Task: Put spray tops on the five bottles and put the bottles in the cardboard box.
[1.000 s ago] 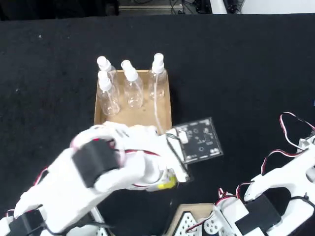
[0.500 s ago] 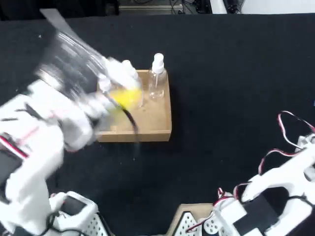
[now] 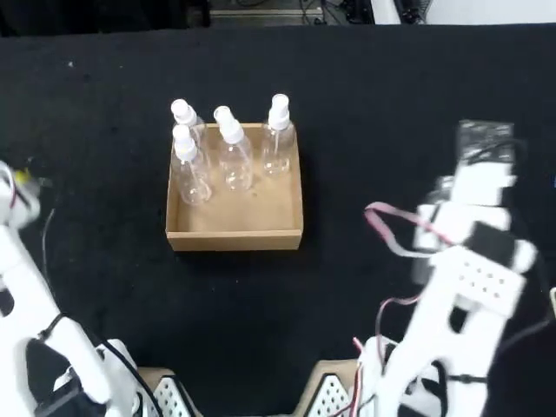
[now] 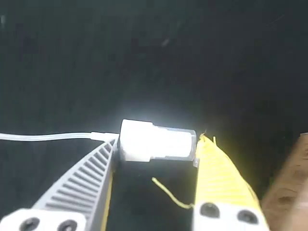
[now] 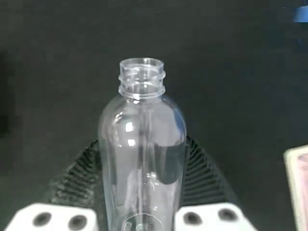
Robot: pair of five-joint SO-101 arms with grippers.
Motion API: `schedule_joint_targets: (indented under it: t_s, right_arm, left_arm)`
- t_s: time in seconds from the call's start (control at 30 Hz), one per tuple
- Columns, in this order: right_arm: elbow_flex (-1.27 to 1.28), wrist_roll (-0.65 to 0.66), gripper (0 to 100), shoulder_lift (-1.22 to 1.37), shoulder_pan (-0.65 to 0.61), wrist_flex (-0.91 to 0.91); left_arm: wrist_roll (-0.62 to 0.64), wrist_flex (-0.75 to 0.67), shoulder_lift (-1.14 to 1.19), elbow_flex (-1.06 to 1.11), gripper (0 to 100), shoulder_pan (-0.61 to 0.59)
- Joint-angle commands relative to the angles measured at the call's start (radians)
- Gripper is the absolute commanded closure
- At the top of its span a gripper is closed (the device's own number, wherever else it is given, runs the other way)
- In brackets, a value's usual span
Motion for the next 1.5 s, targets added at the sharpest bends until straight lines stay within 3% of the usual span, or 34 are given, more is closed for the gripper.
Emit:
schedule_joint_targets:
  t_s: [0.0, 0.1, 0.23, 0.3, 0.43, 0.6, 0.9, 1.13, 1.47]
  right_arm:
    - [0.117, -0.034, 98.7, -0.096, -0.114, -0.071]
    - [0.205, -0.052, 98.7, -0.116, -0.178, -0.109]
    - [0.262, -0.080, 98.7, -0.120, -0.239, -0.117]
    - [0.275, -0.095, 98.7, -0.122, -0.264, -0.117]
    - [0.302, -0.130, 98.7, -0.122, -0.301, -0.118]
    - [0.341, -0.157, 98.7, -0.122, -0.321, -0.155]
    - [0.387, -0.155, 98.7, -0.122, -0.321, -0.181]
    - [0.390, -0.155, 98.7, -0.122, -0.321, -0.181]
    - [0.392, -0.155, 98.7, -0.122, -0.321, -0.181]
  left_arm:
    - [0.009, -0.222, -0.014, 0.349, 84, -0.071]
    - [0.008, -0.288, -0.003, 0.476, 82, -0.084]
    - [0.008, -0.290, -0.008, 0.567, 70, -0.084]
    - [-0.018, -0.288, -0.008, 0.572, 69, -0.085]
    - [-0.186, -0.213, -0.014, 0.509, 70, -0.087]
    - [-0.414, -0.064, 0.000, 0.275, 74, -0.114]
    - [-0.832, -0.203, 0.210, 0.191, 76, -0.282]
    - [-0.968, -0.298, 0.368, 0.205, 76, -0.380]
    - [-1.094, -0.037, 0.163, 0.332, 76, -0.375]
